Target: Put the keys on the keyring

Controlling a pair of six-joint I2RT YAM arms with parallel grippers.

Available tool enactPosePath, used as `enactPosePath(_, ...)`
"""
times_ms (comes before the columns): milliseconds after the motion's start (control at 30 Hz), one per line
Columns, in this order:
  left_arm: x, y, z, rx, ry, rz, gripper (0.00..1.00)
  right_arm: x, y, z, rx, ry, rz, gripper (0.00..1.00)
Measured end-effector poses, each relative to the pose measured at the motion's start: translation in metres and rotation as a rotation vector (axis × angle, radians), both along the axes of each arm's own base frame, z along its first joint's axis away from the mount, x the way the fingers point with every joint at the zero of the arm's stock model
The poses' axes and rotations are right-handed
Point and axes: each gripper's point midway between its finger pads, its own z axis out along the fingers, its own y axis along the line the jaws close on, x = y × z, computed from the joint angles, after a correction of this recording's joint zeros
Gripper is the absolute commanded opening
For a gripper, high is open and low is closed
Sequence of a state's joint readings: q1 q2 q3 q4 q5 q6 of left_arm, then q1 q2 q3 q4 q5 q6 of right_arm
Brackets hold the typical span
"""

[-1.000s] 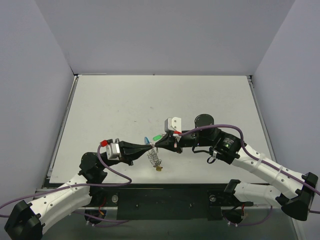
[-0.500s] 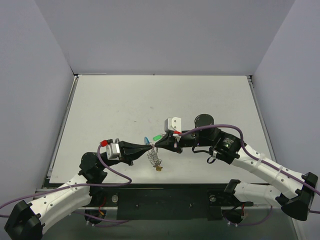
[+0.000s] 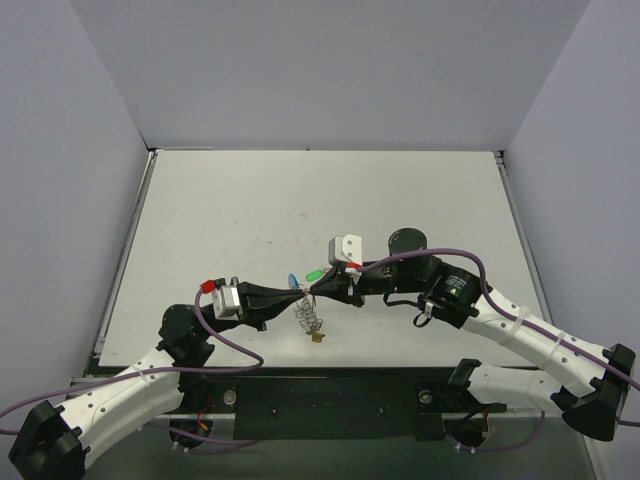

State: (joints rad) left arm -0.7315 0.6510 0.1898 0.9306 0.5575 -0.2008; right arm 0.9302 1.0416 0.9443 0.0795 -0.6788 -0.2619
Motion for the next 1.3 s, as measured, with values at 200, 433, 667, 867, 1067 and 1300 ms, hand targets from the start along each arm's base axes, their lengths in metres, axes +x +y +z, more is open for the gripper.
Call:
enactPosePath(200,0.0,0.0,0.0,0.0,0.001,0.0,0.0,0.001,0.001,-0.001,0.001,0.003,0.0,0.0)
enactPosePath(433,0.0,0.0,0.0,0.0,0.001,0.0,0.0,0.0,0.001,-0.001,0.002,0.007,-0.001,0.0)
enactPosePath(667,0.001,-0.001,-0.002,0.009,0.01,0.0,0.0,0.001,0.003,-0.003,-0.002,0.013,0.0,0.0)
enactPosePath(867,0.002,-0.001,-0.005,0.021,0.025,0.0,0.0,0.001,0.003,-0.006,-0.01,0.015,0.0,0.0)
enactPosePath(1067,0.003,-0.003,-0.005,0.036,0.042,0.0,0.0,0.001,0.003,-0.008,-0.019,0.006,0.002,0.0)
enactPosePath(1300,0.002,-0.002,-0.007,0.047,0.056,-0.001,0.0,0.001,0.001,-0.013,-0.042,-0.012,0.007,0.0)
